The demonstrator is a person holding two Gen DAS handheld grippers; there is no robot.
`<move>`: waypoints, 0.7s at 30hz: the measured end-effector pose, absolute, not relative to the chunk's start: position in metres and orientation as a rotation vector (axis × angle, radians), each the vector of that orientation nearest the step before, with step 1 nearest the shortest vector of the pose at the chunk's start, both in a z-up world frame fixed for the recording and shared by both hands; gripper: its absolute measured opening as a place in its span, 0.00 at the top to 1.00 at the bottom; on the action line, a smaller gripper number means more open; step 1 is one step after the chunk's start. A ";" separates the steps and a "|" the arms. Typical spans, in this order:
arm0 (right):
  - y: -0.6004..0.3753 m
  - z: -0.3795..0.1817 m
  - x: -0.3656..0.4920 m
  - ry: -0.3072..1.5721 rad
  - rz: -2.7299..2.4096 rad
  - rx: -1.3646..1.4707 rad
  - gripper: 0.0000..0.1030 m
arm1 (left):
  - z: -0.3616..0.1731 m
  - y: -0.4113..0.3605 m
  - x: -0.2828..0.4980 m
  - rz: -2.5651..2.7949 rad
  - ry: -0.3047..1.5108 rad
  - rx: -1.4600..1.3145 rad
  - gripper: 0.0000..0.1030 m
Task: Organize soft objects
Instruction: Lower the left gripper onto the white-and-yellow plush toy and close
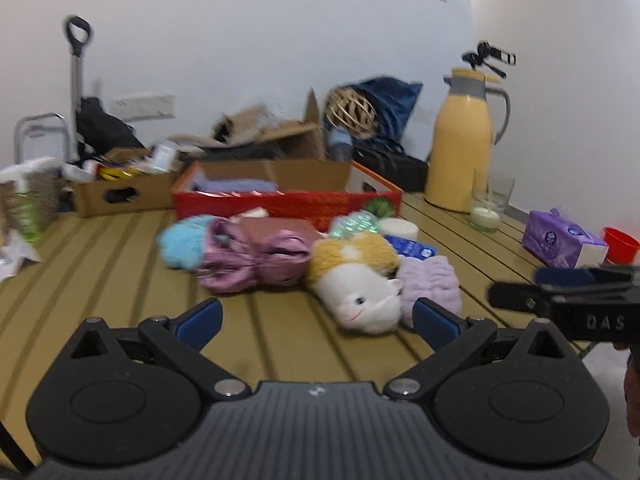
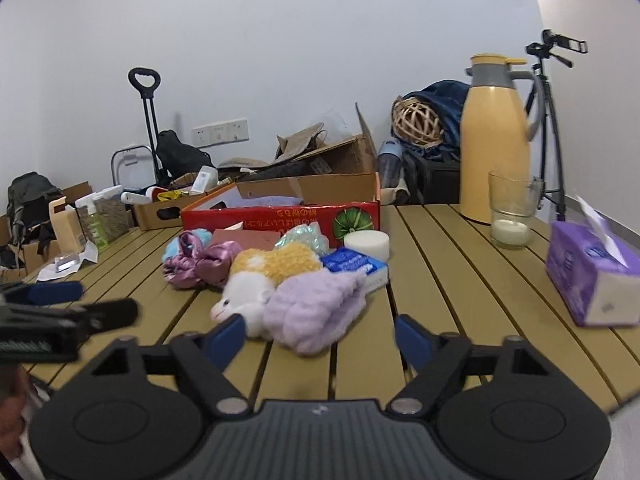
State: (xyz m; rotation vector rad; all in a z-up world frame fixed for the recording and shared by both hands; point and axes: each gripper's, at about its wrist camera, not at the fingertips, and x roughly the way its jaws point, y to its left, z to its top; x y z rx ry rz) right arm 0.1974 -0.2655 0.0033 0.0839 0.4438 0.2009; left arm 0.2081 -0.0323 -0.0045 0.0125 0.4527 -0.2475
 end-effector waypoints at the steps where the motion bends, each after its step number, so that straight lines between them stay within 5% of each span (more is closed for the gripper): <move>1: -0.267 0.005 0.208 0.444 0.215 0.084 0.31 | -0.007 -0.038 0.219 -0.260 0.463 0.006 0.02; 5: -0.268 0.011 0.257 0.442 0.258 0.089 0.38 | -0.017 -0.060 0.260 -0.315 0.490 -0.020 0.25; 8: -0.266 0.013 0.300 0.466 0.307 0.127 0.43 | -0.029 -0.066 0.287 -0.310 0.539 -0.035 0.32; 12: -0.250 0.005 0.352 0.517 0.376 0.131 0.54 | -0.041 -0.056 0.293 -0.349 0.573 -0.087 0.32; 21: -0.220 -0.009 0.378 0.599 0.492 0.157 0.54 | -0.030 -0.005 0.280 -0.325 0.553 -0.130 0.33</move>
